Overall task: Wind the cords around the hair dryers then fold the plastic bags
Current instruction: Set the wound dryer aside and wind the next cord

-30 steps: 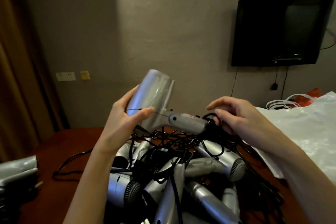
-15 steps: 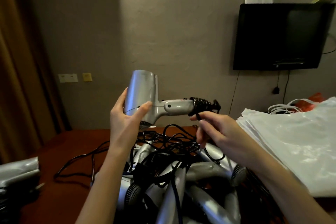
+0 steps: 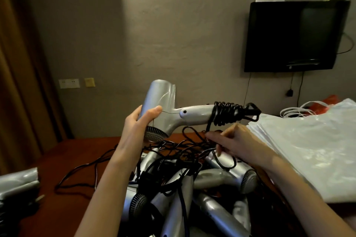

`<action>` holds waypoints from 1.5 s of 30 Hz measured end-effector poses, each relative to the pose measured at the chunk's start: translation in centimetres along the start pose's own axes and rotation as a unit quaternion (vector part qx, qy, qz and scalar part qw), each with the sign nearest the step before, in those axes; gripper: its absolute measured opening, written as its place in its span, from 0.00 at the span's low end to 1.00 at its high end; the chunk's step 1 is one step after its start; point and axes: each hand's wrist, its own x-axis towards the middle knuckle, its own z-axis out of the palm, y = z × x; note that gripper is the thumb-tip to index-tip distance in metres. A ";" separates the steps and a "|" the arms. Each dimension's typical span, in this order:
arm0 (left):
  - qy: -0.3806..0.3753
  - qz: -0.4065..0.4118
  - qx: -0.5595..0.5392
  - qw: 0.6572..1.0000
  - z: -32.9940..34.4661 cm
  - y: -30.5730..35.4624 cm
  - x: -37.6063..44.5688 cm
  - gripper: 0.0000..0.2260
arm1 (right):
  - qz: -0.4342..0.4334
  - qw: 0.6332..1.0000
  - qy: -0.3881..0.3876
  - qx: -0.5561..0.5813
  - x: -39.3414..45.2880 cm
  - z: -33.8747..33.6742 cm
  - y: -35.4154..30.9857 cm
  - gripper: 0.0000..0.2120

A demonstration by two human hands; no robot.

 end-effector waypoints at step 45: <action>0.041 0.023 -0.005 0.999 -1.1 0.4 0.0 0.23 | -0.056 0.982 -0.053 0.175 -0.6 1.7 -2.3 0.10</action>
